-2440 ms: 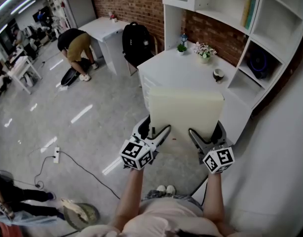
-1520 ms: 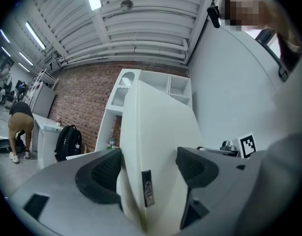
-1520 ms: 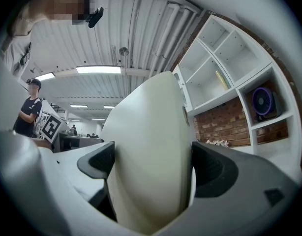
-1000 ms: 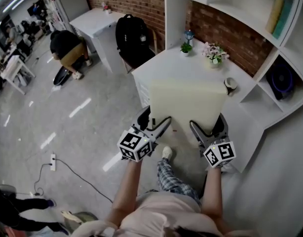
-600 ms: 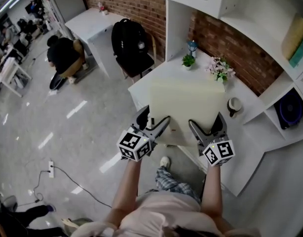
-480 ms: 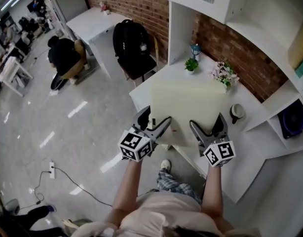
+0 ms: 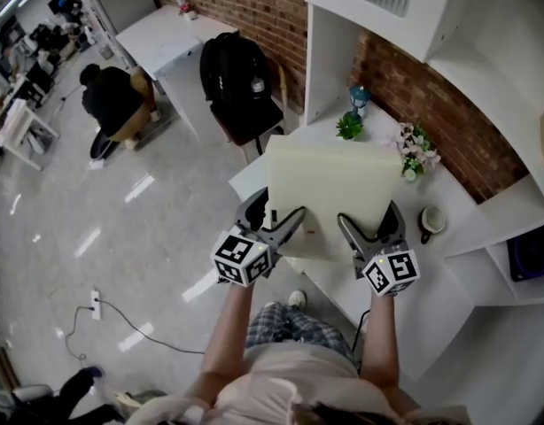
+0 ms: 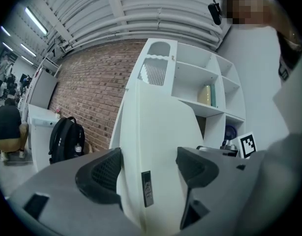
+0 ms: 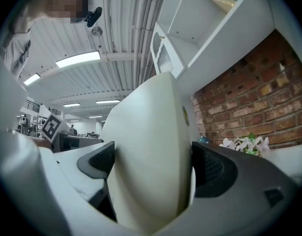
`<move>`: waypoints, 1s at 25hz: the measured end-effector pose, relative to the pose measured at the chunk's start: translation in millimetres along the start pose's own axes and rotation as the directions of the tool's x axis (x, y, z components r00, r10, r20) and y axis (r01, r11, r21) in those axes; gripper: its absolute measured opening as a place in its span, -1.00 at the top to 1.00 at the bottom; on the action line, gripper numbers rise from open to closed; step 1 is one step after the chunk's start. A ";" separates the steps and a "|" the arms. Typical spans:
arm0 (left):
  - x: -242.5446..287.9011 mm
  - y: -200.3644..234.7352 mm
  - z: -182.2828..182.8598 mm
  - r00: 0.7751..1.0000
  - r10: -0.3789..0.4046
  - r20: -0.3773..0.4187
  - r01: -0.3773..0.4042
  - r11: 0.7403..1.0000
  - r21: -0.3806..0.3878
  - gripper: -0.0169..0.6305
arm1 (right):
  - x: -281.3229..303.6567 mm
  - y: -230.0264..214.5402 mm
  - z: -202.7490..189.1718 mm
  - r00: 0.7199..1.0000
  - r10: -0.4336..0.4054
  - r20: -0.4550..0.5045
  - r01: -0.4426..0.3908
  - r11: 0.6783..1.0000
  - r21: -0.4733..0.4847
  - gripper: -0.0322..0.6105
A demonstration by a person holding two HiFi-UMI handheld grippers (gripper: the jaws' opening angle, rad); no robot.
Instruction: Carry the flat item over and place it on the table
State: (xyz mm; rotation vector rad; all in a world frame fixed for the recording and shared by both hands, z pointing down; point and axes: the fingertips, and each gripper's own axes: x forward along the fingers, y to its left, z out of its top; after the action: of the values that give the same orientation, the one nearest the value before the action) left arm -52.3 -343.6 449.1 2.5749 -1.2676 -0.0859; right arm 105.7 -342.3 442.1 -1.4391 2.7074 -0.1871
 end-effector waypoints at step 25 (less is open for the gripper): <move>85.6 77.0 -65.4 0.985 -0.031 -0.171 0.012 0.994 -0.112 -0.12 | 71.4 -65.5 -84.1 0.975 -0.077 -0.209 0.111 0.982 0.153 -0.65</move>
State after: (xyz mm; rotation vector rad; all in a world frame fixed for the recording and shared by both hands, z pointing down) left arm -47.7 -441.6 538.1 2.4424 -1.1397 0.0599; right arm 109.6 -431.6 534.3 -1.5792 2.6993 -0.5788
